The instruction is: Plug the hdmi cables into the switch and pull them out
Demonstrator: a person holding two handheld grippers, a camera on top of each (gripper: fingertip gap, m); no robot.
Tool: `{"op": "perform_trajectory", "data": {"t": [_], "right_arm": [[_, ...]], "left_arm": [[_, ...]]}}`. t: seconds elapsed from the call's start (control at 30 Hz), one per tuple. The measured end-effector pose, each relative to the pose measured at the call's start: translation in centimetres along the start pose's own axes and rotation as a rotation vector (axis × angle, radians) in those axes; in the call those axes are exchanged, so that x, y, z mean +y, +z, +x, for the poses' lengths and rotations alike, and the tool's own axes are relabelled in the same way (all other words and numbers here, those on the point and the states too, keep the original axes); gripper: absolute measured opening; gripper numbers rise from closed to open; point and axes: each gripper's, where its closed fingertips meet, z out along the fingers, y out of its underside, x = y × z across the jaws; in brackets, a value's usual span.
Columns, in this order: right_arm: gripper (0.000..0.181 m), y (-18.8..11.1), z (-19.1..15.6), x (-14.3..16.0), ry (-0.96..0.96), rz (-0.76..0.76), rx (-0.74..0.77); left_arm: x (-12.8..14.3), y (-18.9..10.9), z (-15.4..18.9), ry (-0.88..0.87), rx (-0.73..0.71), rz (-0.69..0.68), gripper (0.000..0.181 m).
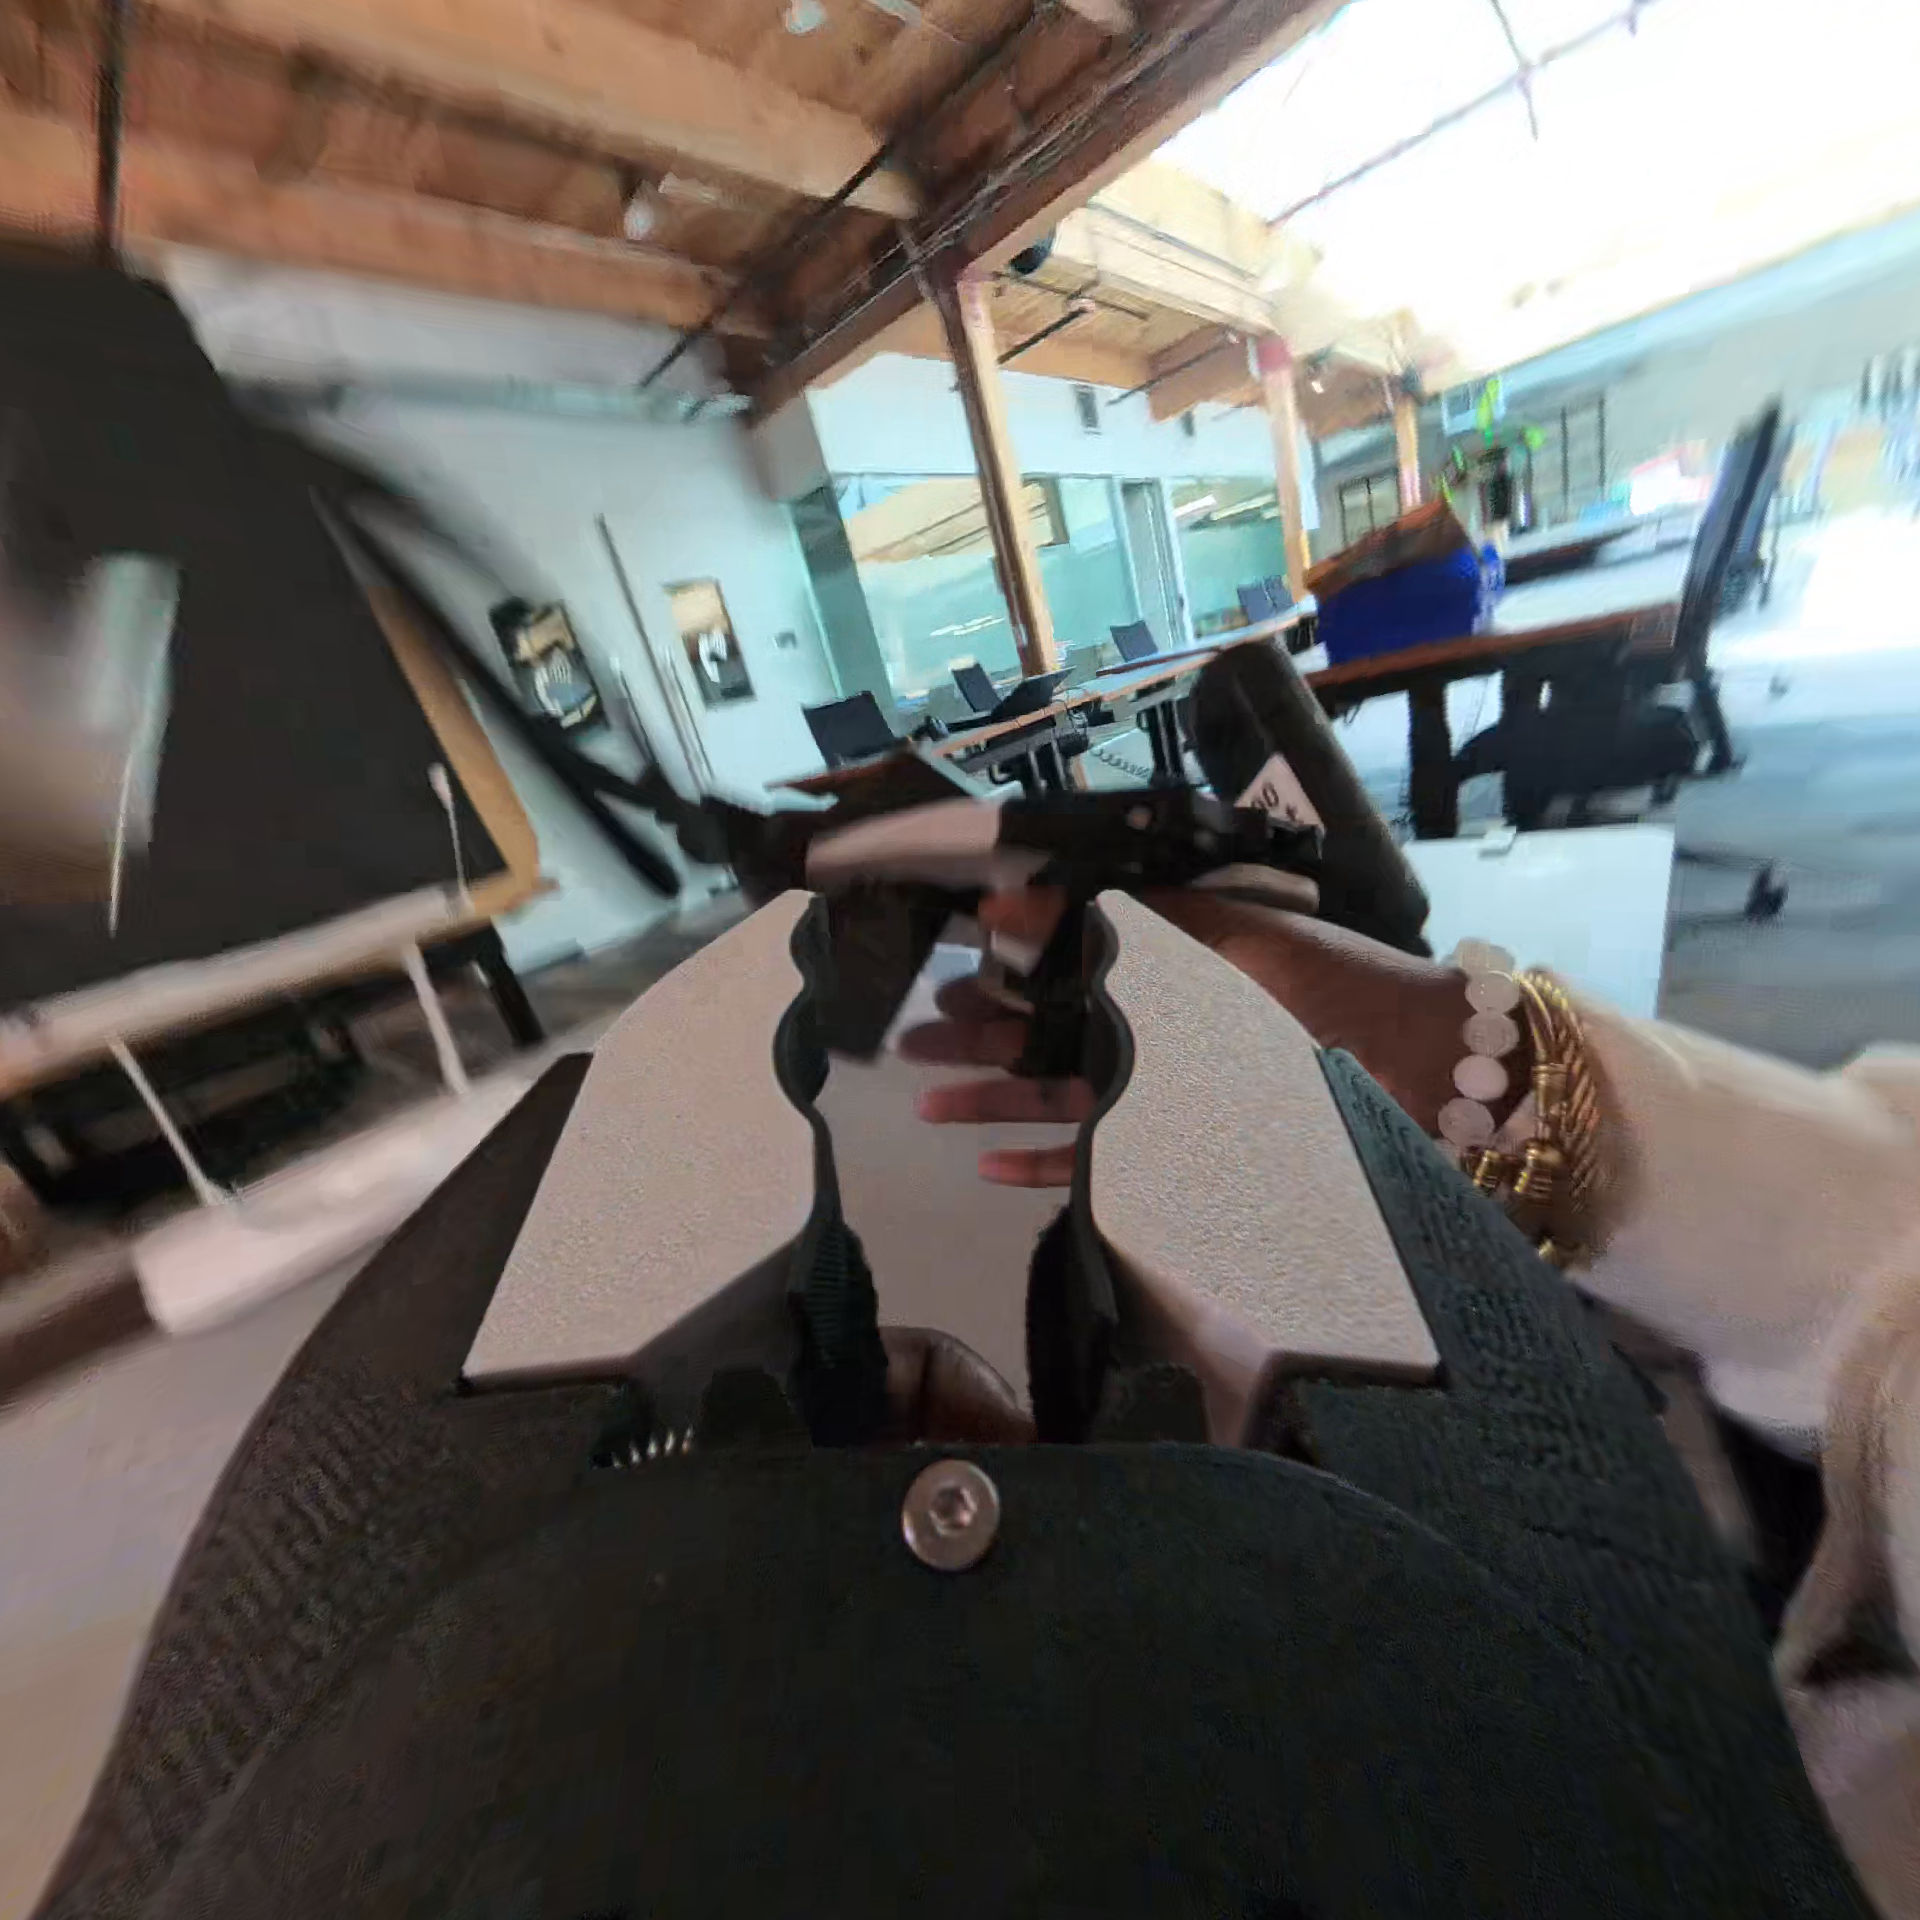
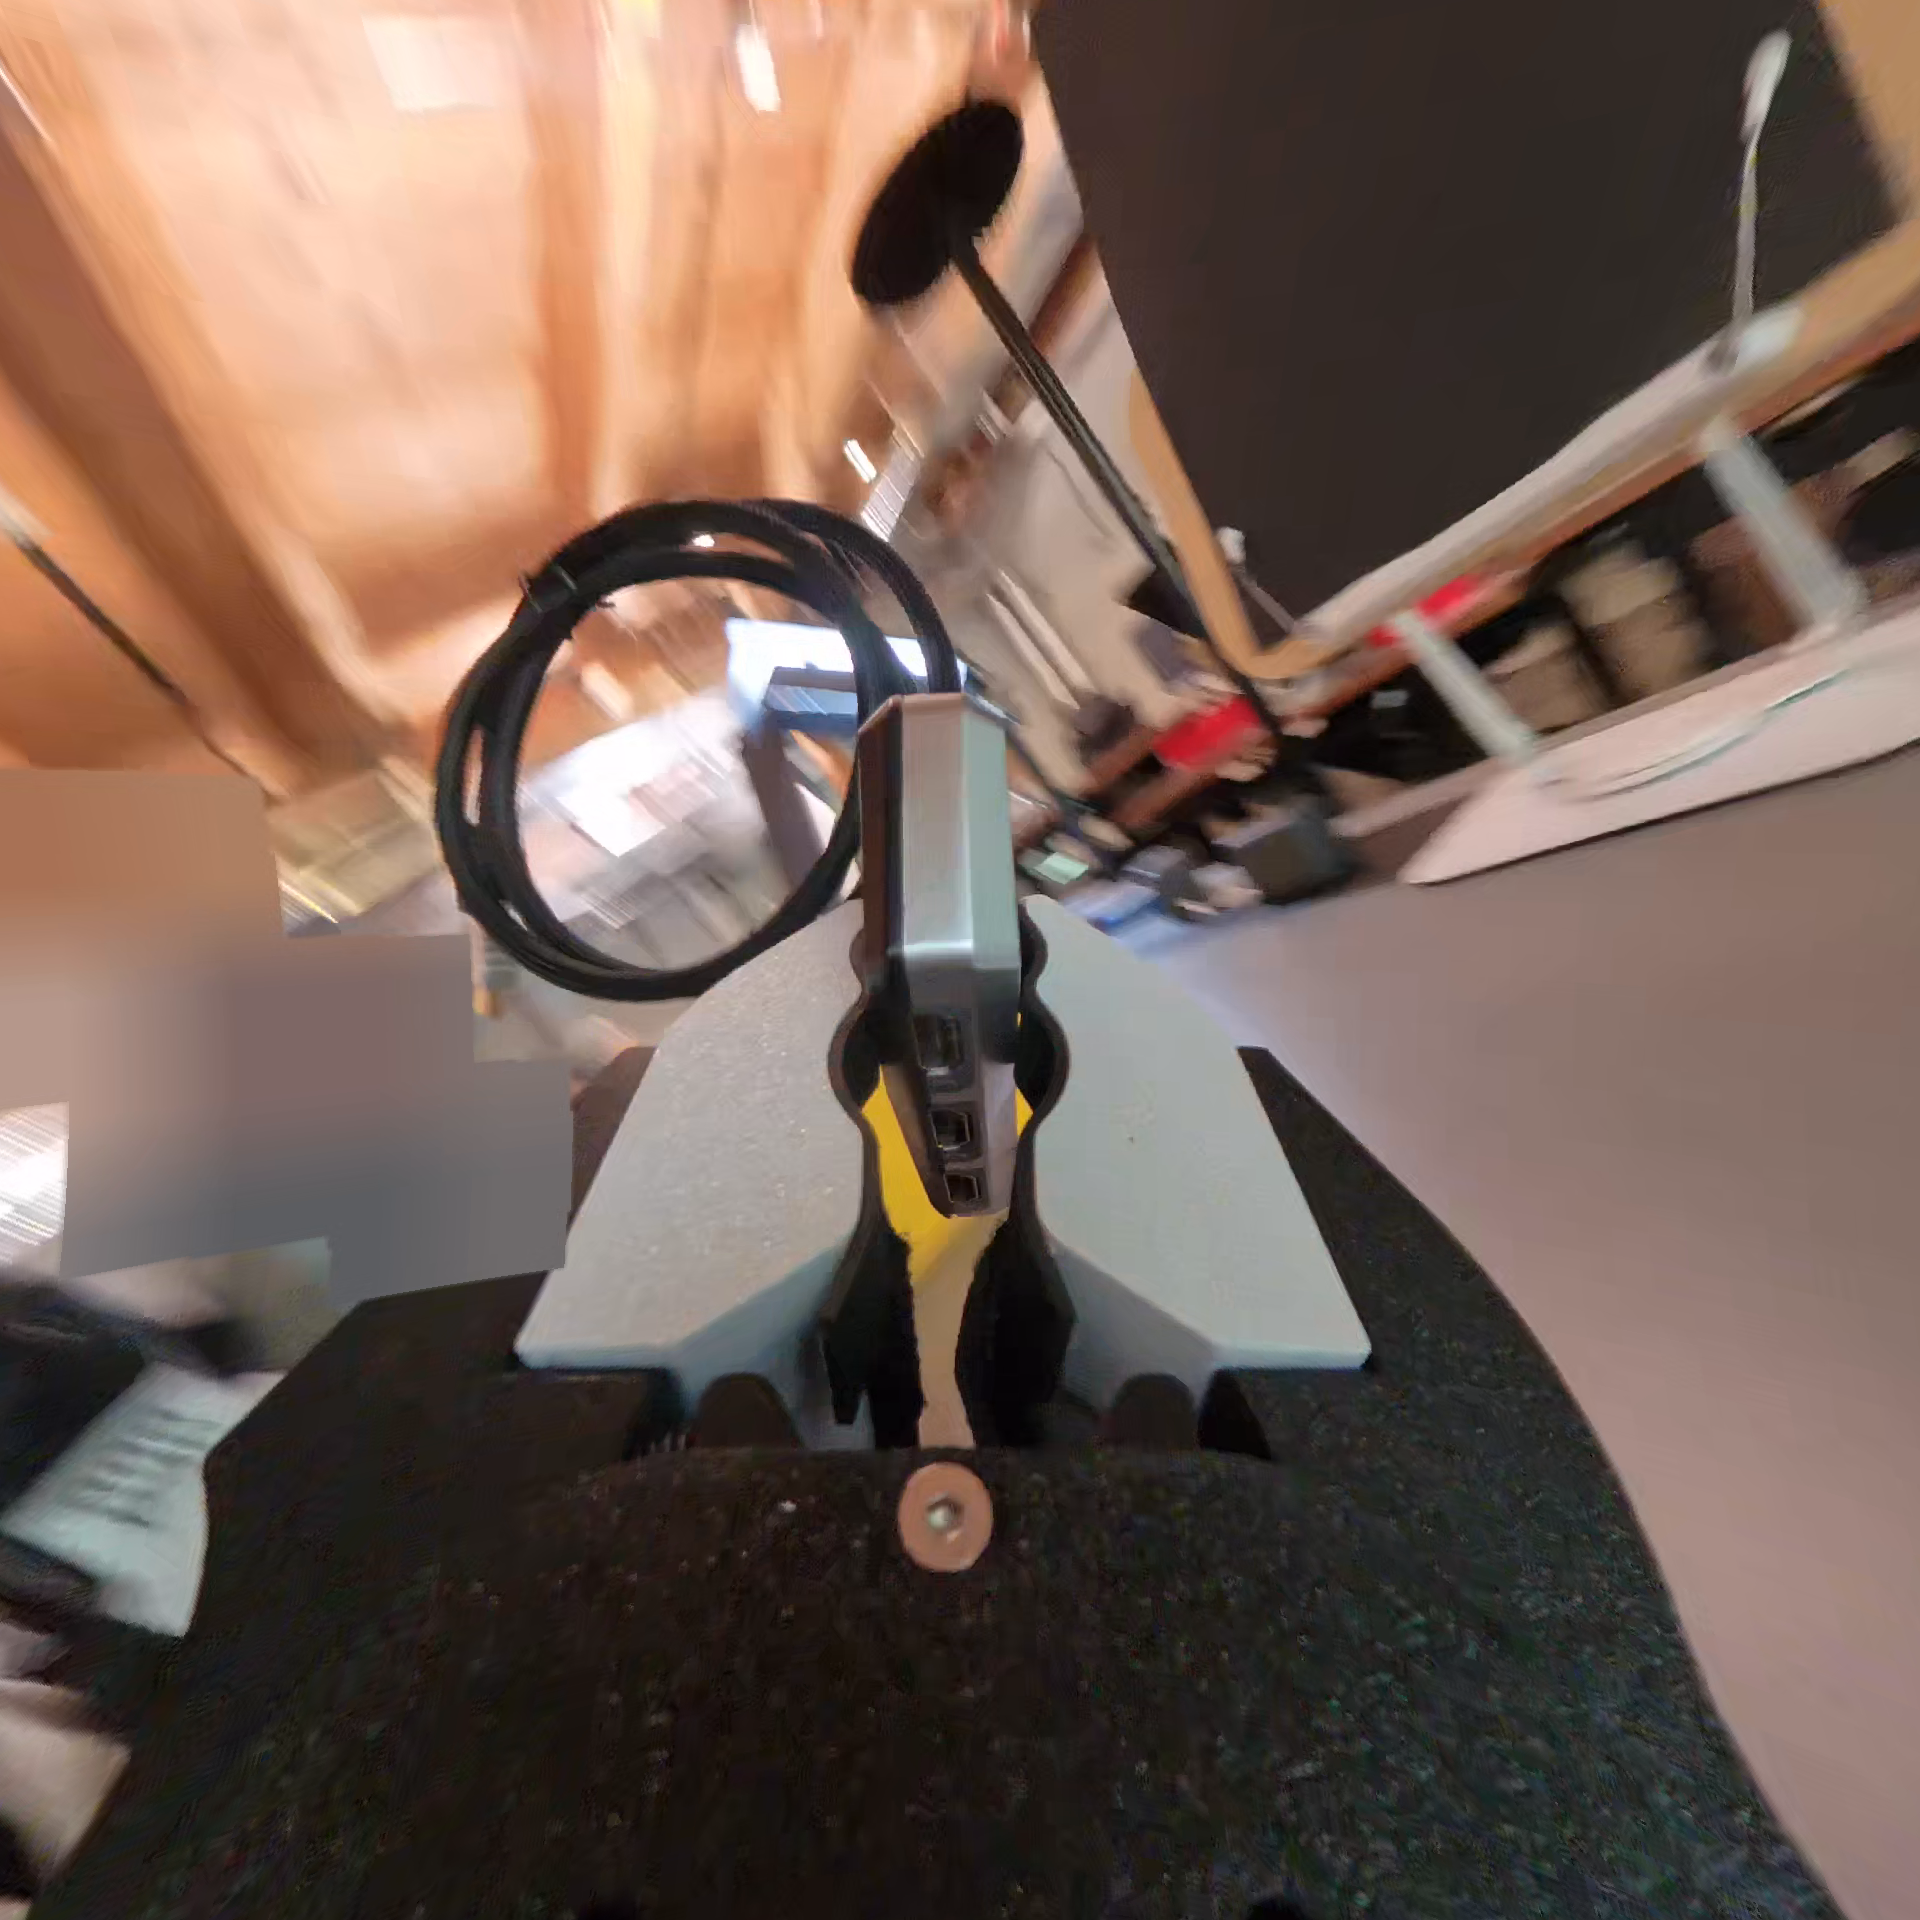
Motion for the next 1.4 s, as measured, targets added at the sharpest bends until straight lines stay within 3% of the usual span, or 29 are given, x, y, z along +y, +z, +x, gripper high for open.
{"op": "perform_trajectory", "data": {"t": [0.1,0.2,0.27,0.5,0.63,0.7,0.77,0.87,0.97,1.07,1.13,1.23,1.3,1.4], "right_arm": [[0.022,0.3,-1.5,0.1,0.399,0.103,-0.173],[0.022,0.7,-2.5,0.9,0.478,0.142,-0.175],[0.022,0.9,-2.0,1.3,0.474,0.144,-0.112],[0.022,1.6,0.1,5.6,0.666,-0.006,-0.018],[0.022,1.9,-0.1,6.4,0.662,-0.023,-0.003],[0.026,2.1,-0.4,6.7,0.601,-0.081,-0.013],[0.047,2.4,-1.5,6.7,0.52,-0.164,-0.069],[0.063,2.4,-2.9,7.5,0.19,-0.344,-0.111],[0.07,1.4,-3.1,8.8,-0.311,-0.548,-0.148],[0.08,-0.2,-1.7,8.3,-0.87,-0.633,-0.159],[0.084,-0.8,-0.6,6.4,-1.303,-0.576,-0.115],[0.079,-1.2,-3.0,4.3,-1.875,-0.266,-0.182],[0.08,-1.3,-3.3,5.1,-2.003,-0.236,-0.207],[0.087,-1.0,-1.3,5.9,-2.128,-0.354,-0.157]], "left_arm": [[3.6,0.2,-3.9,-0.39,-0.139,-0.062,0.047],[3.8,0.4,-5.0,-0.754,-0.046,-0.022,0.05],[3.3,0.5,-5.0,-0.905,0.034,0.014,0.051],[5.0,1.7,-5.5,-1.042,0.08,-0.043,0.046],[6.4,1.9,-5.3,-1.089,0.11,-0.128,0.026],[6.3,1.7,-5.9,-1.221,0.131,-0.098,0.024],[6.0,1.5,-6.9,-1.422,0.16,-0.067,0.022],[5.5,1.3,-7.4,-1.597,0.211,-0.085,0.022],[4.6,1.2,-7.5,-1.657,0.229,-0.102,0.022],[4.2,1.0,-8.2,-1.728,0.233,-0.074,0.022],[4.4,0.8,-8.5,-1.751,0.219,-0.055,0.022],[5.0,0.6,-8.0,-1.76,0.212,-0.083,0.022],[5.2,0.5,-7.1,-1.766,0.235,-0.12,0.022],[5.0,0.2,-5.4,-1.762,0.291,-0.182,0.022]]}}
